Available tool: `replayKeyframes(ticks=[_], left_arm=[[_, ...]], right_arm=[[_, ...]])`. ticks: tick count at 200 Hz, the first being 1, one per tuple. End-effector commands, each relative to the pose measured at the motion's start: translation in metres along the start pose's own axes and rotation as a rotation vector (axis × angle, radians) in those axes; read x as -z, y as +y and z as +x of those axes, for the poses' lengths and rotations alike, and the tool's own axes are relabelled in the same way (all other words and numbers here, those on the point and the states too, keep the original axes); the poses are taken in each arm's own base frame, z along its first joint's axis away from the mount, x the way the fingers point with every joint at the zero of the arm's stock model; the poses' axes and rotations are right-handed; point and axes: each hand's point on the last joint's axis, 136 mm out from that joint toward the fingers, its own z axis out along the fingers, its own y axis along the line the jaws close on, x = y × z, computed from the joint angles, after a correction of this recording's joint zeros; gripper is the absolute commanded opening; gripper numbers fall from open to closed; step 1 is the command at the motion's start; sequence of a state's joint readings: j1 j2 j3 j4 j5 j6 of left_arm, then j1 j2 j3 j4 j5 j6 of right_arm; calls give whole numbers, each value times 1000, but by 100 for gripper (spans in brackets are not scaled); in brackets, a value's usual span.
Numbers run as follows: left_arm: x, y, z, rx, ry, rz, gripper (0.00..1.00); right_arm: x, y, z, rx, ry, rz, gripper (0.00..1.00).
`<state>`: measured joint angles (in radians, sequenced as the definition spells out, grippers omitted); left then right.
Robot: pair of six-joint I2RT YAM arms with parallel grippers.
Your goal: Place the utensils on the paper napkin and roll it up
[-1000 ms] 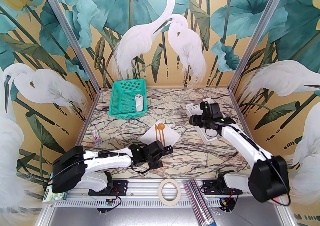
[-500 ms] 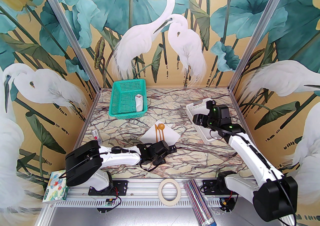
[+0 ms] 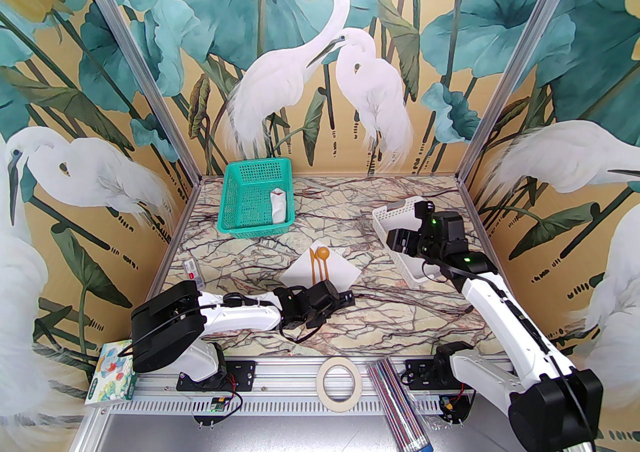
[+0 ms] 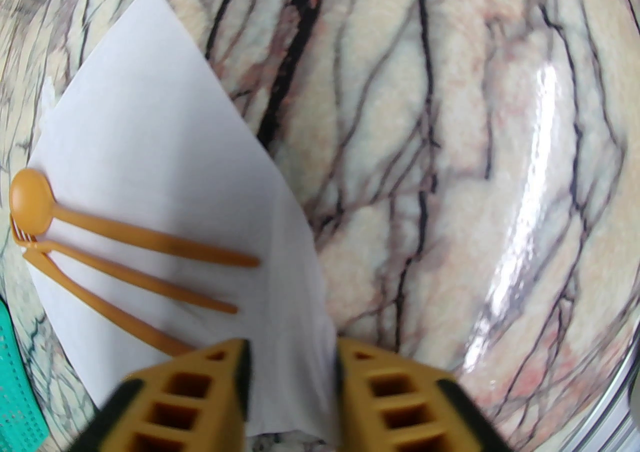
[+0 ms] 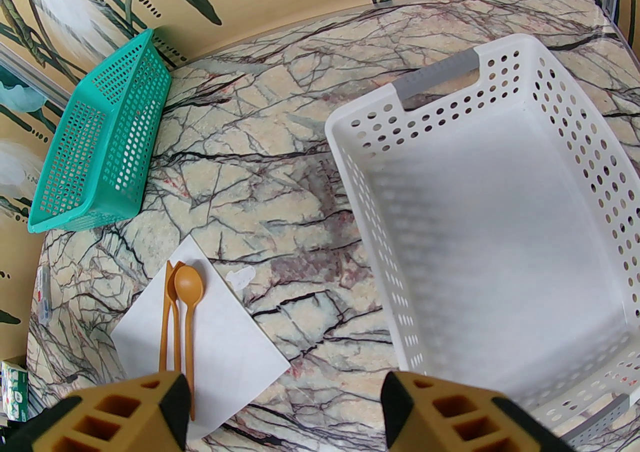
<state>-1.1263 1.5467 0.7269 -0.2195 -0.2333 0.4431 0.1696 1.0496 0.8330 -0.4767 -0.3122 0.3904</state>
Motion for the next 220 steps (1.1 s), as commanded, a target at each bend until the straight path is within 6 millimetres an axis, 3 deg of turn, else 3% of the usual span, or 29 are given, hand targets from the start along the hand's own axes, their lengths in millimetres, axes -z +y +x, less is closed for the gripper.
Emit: replayKeyframes(ticks=[1, 54, 107, 220], left_arm=[[-2, -6, -2, -22, -4, 32, 20], [2, -9, -4, -8, -25, 96, 9], [5, -4, -2, 42, -23, 193, 3], [-1, 21, 1, 94, -27, 252, 4]], right_arm=[[1, 3, 8, 9, 28, -26, 70], [-6, 13, 18, 0, 79, -101, 68], [-19, 26, 39, -40, 177, -217, 51], [-57, 54, 114, -111, 360, -342, 28]])
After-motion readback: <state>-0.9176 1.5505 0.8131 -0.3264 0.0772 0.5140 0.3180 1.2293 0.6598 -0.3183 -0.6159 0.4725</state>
